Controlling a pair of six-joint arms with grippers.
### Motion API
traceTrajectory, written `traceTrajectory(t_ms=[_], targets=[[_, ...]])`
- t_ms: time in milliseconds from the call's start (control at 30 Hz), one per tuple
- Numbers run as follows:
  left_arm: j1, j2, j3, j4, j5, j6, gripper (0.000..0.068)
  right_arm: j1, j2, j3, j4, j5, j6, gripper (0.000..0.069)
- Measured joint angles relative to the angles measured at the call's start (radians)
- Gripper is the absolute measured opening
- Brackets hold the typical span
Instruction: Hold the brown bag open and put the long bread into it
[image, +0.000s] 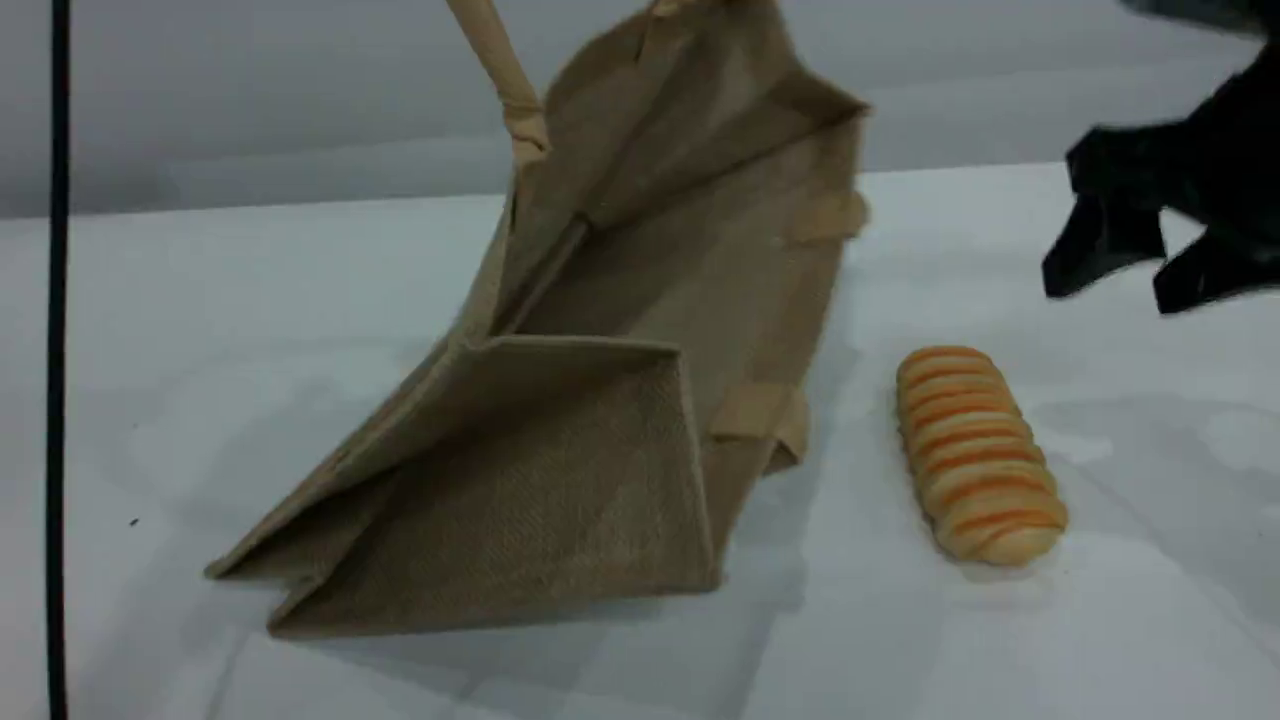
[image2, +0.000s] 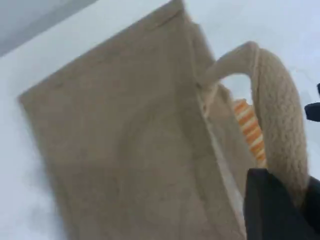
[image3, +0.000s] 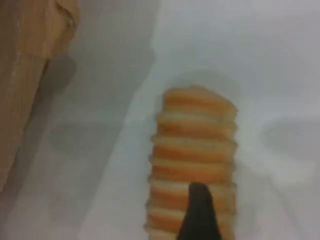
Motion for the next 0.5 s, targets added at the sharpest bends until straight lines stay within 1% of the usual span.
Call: traceTrajectory(t_ms=[133,233,500], targets=[[0.000,-0.002,0.000,0.001,-0.002,0.003,0.0092,0.000,0.052,0.000,0.069,0.002,-0.077,0.0479],[0.000,-0.006,0.001,0.002,-0.003,0.003,0.0092,0.000,0.077,0.000,0.151,0.020,-0.163,0.0479],[0.000,-0.042,0.005,-0.011,-0.003,0.025,0.0092,0.000,0.137,0.000,0.432,0.102,-0.461,0.0479]])
